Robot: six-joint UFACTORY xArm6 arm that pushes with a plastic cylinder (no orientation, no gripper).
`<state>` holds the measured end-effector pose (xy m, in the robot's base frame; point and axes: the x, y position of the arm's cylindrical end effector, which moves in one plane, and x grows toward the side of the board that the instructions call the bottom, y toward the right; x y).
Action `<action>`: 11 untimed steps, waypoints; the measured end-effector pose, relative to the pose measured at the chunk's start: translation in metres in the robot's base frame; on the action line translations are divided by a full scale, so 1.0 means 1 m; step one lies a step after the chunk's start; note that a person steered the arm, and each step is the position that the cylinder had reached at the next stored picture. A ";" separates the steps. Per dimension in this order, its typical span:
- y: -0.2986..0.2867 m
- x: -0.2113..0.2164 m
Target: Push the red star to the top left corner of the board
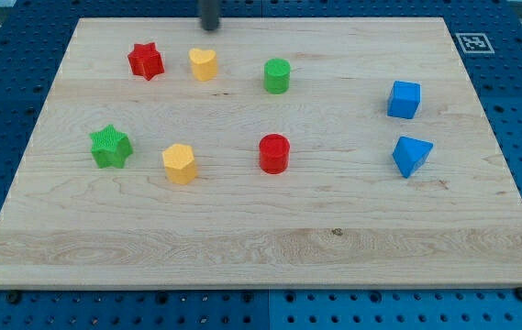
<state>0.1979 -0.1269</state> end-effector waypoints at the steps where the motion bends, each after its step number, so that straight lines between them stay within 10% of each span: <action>1: -0.074 0.015; 7: -0.035 0.139; 9: -0.027 0.056; 11: -0.025 0.095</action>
